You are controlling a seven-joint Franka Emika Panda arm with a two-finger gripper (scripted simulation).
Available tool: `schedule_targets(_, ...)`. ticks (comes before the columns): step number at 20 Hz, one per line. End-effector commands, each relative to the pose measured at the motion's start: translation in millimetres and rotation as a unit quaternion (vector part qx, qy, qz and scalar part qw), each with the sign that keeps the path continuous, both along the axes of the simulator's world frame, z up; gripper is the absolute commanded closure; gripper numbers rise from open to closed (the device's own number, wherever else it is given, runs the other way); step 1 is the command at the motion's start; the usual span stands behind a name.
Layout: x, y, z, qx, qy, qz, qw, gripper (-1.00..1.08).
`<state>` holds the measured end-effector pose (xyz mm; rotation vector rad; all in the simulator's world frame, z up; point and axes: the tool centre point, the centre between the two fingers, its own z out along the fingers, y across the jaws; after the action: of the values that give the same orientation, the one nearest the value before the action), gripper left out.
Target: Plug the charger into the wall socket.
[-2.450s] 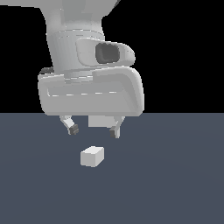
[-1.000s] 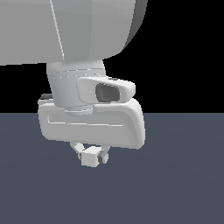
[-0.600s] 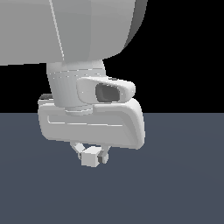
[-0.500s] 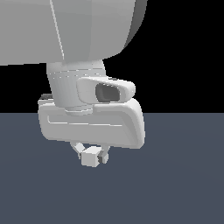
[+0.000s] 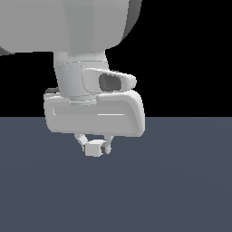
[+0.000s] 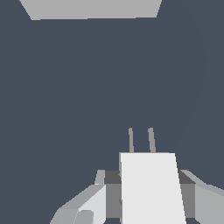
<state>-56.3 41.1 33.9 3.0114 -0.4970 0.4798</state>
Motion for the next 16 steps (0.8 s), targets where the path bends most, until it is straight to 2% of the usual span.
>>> schedule_targets(1, 10, 2, 12, 0.000, -0.001, 0.002, 1.0000, 1.08)
schedule_targets(9, 45, 10, 51, 0.000, 0.000, 0.010, 0.9999, 1.08)
schedule_targets(16, 59, 14, 66, 0.001, 0.000, 0.014, 0.9999, 1.08)
